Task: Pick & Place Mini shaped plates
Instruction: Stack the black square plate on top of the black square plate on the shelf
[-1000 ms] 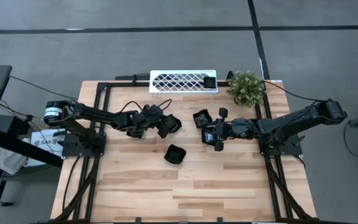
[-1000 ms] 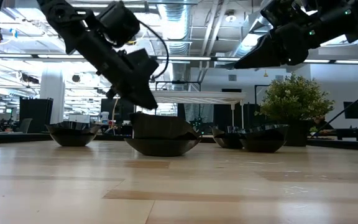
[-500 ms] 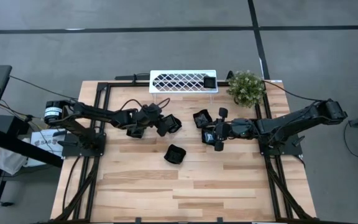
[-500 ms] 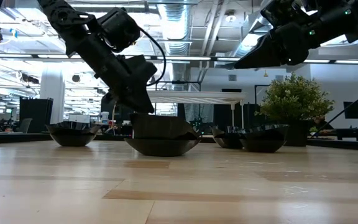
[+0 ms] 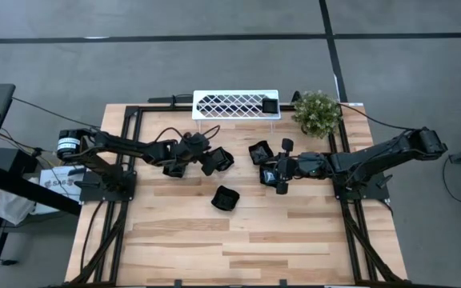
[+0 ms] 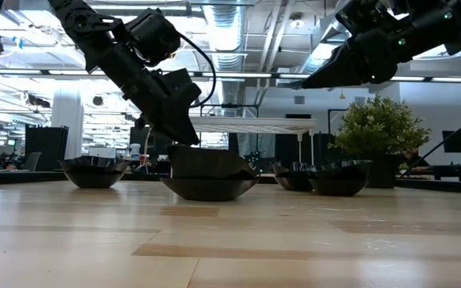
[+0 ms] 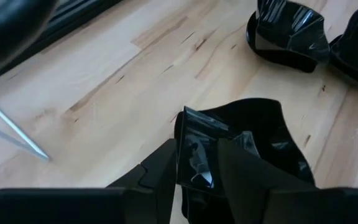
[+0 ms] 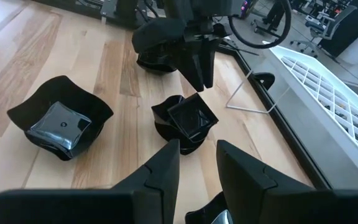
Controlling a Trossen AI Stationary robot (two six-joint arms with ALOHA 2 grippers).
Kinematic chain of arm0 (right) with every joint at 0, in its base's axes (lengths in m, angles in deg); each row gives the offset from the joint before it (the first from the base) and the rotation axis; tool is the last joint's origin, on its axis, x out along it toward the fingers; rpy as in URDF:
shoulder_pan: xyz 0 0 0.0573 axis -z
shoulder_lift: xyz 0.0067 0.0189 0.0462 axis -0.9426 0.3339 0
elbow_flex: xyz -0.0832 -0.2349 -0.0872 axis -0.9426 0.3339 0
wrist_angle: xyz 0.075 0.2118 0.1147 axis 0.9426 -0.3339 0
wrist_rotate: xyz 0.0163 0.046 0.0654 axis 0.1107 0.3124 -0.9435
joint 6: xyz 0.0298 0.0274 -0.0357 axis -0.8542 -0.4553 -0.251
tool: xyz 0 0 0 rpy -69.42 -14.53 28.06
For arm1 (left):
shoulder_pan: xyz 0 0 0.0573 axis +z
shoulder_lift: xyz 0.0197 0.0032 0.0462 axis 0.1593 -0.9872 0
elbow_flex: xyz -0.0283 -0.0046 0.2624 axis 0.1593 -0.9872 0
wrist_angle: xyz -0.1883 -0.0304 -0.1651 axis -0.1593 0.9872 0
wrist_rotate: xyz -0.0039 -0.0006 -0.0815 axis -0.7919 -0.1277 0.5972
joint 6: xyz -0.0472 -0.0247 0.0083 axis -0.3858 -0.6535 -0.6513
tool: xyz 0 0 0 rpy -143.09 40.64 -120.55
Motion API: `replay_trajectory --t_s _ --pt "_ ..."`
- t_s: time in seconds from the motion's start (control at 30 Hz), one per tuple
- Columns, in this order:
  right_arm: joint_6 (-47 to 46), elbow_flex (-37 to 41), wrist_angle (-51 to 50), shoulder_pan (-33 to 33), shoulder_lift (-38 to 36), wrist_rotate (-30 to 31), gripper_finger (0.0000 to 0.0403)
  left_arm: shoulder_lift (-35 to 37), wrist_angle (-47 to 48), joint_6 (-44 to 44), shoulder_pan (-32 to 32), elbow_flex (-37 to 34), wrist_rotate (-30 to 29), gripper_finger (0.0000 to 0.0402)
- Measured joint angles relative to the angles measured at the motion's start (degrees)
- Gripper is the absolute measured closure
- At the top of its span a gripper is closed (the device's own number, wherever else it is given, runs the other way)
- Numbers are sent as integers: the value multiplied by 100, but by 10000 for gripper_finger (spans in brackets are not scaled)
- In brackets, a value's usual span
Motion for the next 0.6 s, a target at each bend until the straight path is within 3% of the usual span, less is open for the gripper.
replay_trajectory --t_s 0.37,0.6 --pt "2 -2 -2 0 0 0 301 0 -572 -36 0 -344 20 242" --pt "2 -4 -3 0 0 0 301 -145 -633 -214 7 -376 -40 239"
